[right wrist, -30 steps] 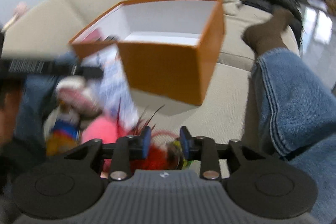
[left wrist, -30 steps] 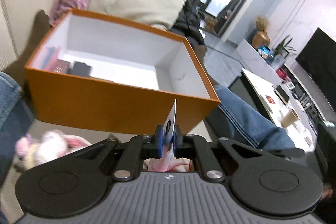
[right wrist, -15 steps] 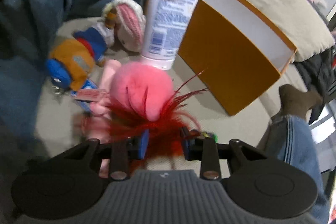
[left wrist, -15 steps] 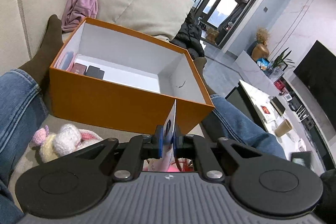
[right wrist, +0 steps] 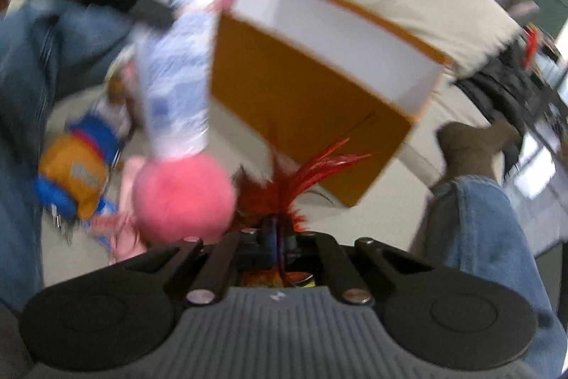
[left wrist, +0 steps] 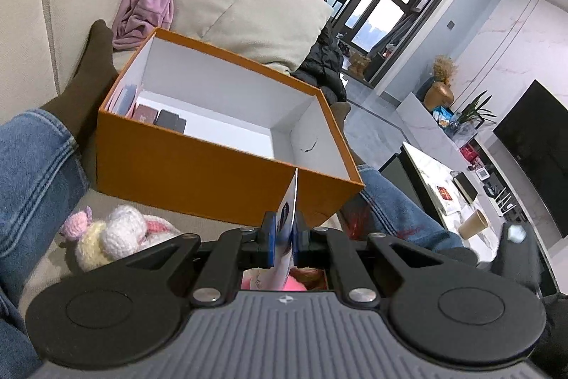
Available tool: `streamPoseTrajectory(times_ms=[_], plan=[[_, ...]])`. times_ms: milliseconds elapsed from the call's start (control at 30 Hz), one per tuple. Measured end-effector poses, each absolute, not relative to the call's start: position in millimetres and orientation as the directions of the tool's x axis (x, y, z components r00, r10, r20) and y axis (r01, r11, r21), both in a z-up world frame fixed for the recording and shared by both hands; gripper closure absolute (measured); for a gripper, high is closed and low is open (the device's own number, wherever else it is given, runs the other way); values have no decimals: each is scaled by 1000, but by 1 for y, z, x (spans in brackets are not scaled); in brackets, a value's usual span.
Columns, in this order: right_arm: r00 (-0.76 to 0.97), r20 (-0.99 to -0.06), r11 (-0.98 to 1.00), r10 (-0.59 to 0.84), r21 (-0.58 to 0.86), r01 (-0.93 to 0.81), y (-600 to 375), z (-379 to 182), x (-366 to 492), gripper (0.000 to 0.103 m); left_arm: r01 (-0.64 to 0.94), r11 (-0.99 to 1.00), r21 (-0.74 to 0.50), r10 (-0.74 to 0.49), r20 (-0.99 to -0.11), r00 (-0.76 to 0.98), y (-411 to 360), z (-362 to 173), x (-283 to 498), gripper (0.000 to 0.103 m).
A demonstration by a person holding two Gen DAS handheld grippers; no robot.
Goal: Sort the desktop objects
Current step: 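Carry the tube and feather toy into the shoebox and open both tools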
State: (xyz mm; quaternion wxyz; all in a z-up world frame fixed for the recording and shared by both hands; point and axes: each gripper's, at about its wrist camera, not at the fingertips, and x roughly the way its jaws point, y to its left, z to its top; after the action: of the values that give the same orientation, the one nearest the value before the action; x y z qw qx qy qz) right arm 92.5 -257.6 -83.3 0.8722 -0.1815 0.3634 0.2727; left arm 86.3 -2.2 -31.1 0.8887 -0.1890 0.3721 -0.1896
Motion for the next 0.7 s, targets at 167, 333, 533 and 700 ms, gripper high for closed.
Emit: streamPoseTrajectory(times_ms=[167,333,533,700], plan=[[606,-667,844,434,64,-533,-283,-43,104,103,204,846,-492,-488,-561,669,6,-13,92,94],[643,-555,836,528,206,-508,-289,-2,120,103,226,848,-480,-479,-509,715,13,18,105,94],[695,-441,823,568,320,-469,-285,23,157,103,238,851,-468,-462,-450,764,11,45,132,94],[696,-413,796,587,450,-405,-279,10,194,103,218,890,-400,-406,-480,778,-7,37,163,94]])
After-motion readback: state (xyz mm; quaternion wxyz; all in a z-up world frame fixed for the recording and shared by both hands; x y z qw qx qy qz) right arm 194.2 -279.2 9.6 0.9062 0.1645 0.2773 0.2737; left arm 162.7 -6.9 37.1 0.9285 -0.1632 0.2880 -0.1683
